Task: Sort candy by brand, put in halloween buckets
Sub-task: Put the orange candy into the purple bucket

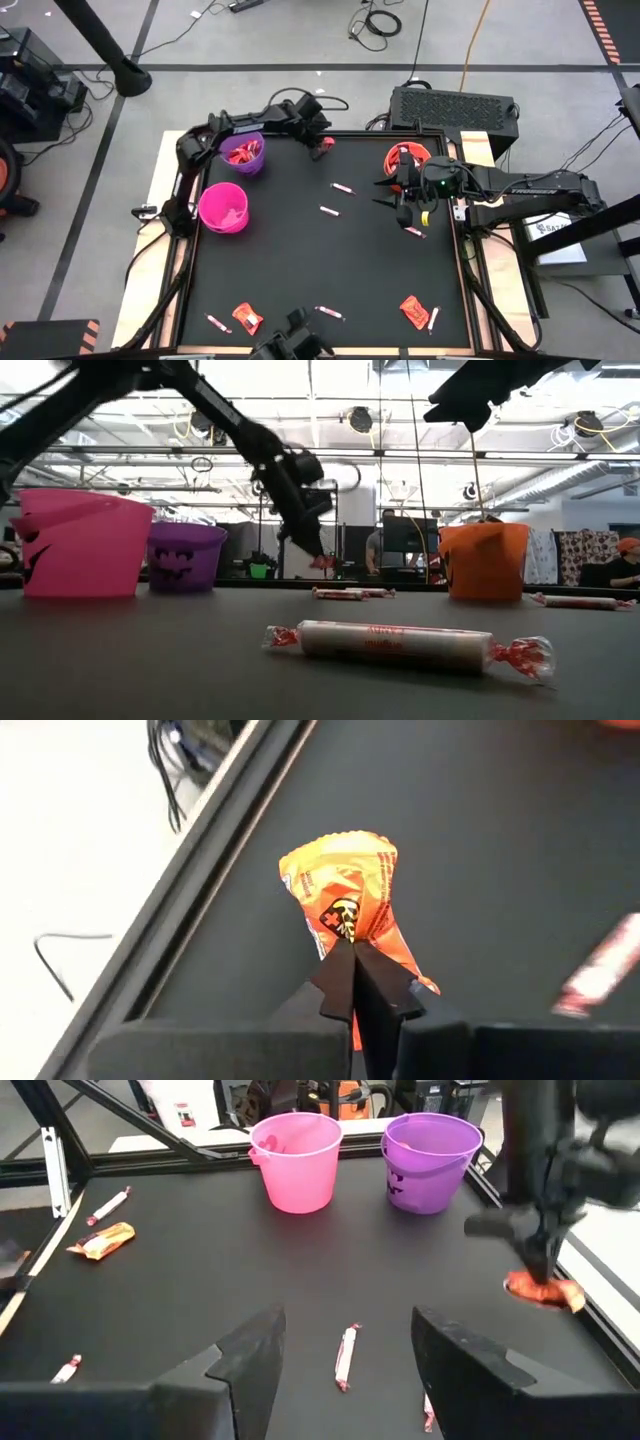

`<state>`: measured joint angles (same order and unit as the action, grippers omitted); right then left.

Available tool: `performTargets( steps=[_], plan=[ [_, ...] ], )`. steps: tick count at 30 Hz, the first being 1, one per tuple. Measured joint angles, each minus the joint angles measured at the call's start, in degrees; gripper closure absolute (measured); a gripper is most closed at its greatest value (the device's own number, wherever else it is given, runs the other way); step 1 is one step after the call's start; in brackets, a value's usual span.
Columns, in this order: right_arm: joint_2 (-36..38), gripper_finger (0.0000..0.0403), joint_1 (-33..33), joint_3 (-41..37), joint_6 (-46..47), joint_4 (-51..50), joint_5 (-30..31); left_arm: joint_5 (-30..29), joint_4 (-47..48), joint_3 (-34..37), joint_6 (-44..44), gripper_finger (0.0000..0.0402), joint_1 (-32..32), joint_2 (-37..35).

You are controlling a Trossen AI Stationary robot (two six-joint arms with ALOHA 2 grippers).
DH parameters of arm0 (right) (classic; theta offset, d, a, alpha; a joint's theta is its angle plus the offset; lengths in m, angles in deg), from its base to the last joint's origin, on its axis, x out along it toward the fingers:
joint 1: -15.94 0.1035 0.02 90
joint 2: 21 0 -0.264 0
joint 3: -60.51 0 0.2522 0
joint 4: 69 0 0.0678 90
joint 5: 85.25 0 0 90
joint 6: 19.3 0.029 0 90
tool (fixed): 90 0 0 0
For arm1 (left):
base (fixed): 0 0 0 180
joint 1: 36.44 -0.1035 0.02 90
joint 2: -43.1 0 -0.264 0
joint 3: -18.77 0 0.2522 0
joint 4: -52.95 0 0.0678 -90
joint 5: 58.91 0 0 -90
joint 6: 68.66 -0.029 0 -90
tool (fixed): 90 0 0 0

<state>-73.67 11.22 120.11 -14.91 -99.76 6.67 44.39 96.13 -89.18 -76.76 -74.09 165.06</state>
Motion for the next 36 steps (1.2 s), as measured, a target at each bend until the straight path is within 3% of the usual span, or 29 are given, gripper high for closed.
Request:
performTargets(
  steps=[10,19,25,36],
  plan=[
    [-0.02,0.0193,-0.04,0.02,-0.56,0.09,-0.08,-1.03,12.42,-0.03,-1.37,0.04,2.03,-16.47],
    [-2.2,0.0193,1.18,0.04,0.43,0.55,-0.48,-13.32,30.93,0.56,0.12,0.0401,3.29,-31.79],
    [-5.08,0.0193,2.53,0.04,0.51,2.86,-0.51,-20.29,37.5,6.87,2.08,0.0401,2.51,-37.87],
    [-7.96,0.0193,2.96,0.04,1.44,4.75,-0.67,-22.59,35.3,21.06,2.29,0.0401,-3.8,-41.56]
  ],
)
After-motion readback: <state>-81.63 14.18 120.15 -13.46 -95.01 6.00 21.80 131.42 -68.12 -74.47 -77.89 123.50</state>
